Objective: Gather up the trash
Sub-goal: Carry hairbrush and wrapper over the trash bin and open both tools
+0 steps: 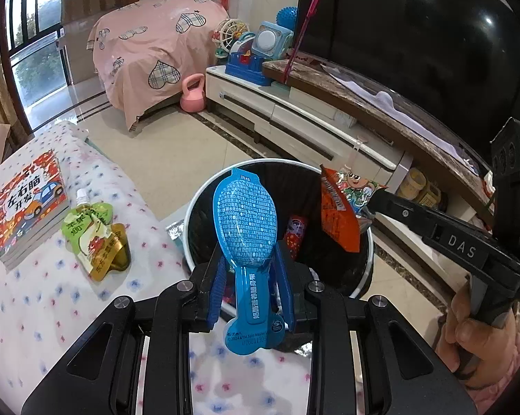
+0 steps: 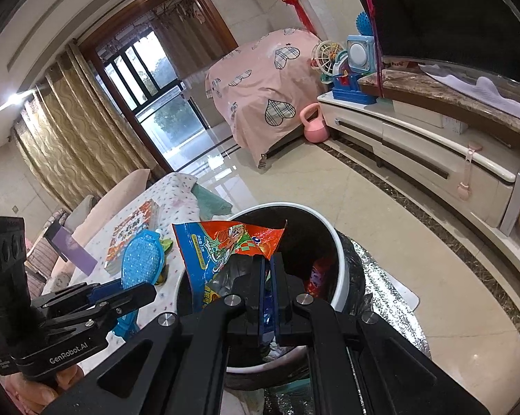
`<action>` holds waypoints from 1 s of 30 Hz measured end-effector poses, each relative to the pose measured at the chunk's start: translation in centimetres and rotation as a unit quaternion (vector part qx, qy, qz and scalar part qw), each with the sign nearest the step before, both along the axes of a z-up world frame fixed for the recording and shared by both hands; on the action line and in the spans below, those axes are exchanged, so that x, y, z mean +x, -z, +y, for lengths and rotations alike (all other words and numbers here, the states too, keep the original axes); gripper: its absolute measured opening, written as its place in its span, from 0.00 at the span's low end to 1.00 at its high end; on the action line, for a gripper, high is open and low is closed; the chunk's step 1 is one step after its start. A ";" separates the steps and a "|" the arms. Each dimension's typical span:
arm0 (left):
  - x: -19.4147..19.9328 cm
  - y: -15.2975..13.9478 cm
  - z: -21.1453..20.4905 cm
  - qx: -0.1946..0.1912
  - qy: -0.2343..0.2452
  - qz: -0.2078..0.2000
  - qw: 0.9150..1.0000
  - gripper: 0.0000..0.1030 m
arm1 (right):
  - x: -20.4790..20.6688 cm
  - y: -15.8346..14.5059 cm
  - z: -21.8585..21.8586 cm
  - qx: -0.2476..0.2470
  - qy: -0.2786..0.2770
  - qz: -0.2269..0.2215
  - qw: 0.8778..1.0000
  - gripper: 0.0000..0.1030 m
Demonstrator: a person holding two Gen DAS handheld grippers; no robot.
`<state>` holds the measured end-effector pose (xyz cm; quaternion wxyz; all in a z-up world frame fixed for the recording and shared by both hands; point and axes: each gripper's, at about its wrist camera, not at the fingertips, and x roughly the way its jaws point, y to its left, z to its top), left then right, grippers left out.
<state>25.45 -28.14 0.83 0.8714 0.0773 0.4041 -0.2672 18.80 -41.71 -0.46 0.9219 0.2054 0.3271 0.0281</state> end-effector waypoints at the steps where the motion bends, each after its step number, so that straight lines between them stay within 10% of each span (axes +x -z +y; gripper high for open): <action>1: 0.1 0.1 -0.2 0.001 0.000 0.001 1.000 0.25 | 0.1 0.1 0.0 -0.001 0.000 0.002 1.000 0.03; 26: 2.9 3.0 -1.8 0.023 0.001 0.055 0.998 0.26 | 2.7 2.1 0.4 -0.035 -0.007 0.061 0.997 0.07; 30: 2.7 2.5 -1.6 0.023 -0.003 0.051 0.998 0.42 | 2.7 2.2 0.0 -0.035 0.001 0.065 0.997 0.09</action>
